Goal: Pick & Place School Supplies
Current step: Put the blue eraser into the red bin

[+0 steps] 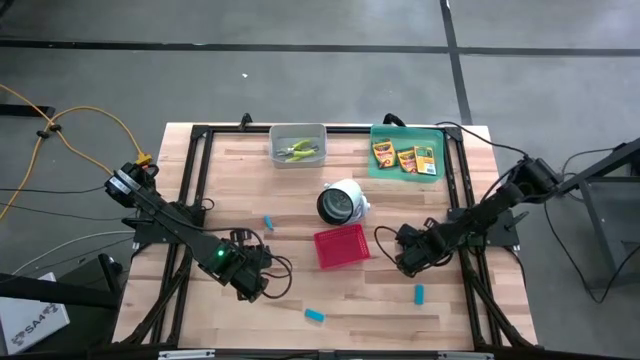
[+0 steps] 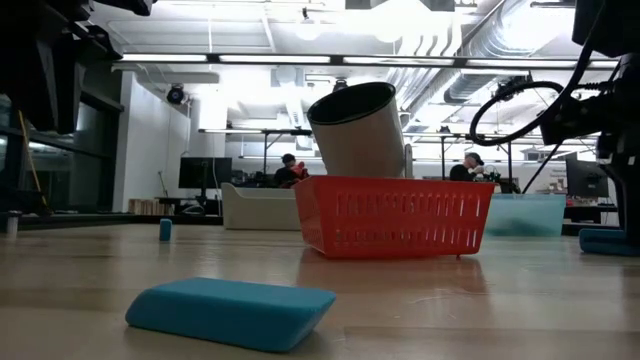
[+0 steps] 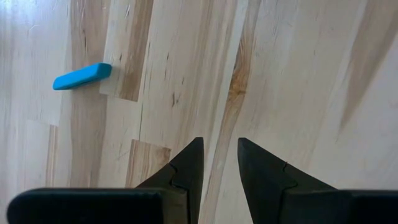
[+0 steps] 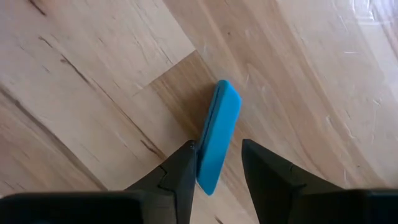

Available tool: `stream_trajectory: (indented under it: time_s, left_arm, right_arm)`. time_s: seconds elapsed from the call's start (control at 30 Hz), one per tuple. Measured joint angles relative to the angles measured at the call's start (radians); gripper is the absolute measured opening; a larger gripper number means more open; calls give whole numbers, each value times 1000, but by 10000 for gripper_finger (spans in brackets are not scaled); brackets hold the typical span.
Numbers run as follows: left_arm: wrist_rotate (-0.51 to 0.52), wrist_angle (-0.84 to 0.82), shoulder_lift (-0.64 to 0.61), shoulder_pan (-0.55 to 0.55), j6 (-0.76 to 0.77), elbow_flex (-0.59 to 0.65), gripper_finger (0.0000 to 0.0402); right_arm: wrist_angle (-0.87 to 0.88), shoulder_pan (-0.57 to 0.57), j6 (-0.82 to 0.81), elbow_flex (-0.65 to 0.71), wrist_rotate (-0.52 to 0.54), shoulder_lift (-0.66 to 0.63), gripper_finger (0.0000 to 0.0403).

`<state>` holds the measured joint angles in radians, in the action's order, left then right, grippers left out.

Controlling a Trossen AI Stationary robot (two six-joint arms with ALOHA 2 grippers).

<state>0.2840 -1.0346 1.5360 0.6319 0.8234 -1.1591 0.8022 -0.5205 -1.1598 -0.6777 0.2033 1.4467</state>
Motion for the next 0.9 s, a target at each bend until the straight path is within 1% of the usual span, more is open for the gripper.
stream_trajectory:
  time_s: [0.1, 0.33, 0.4, 0.47, 0.63, 0.9]
  left_arm:
    - [0, 0, 0, 0, 0, 0, 92]
    - [0, 0, 0, 0, 0, 0, 92]
    - [0, 0, 0, 0, 0, 0, 92]
    - [0, 0, 0, 0, 0, 0, 92]
    - [0, 0, 0, 0, 0, 0, 92]
    - [0, 0, 0, 0, 0, 0, 92]
  right_arm:
    - [-1, 0, -18, 0, 0, 0, 105]
    - [-3, 0, -19, 0, -7, 0, 35]
    - [-3, 0, -19, -1, -11, -1, 21]
    - [-3, 0, -19, -2, -17, -1, 19]
    - [-6, 0, -11, -2, -20, -1, 28]
    - [-28, -9, 31, -1, -25, -11, 19]
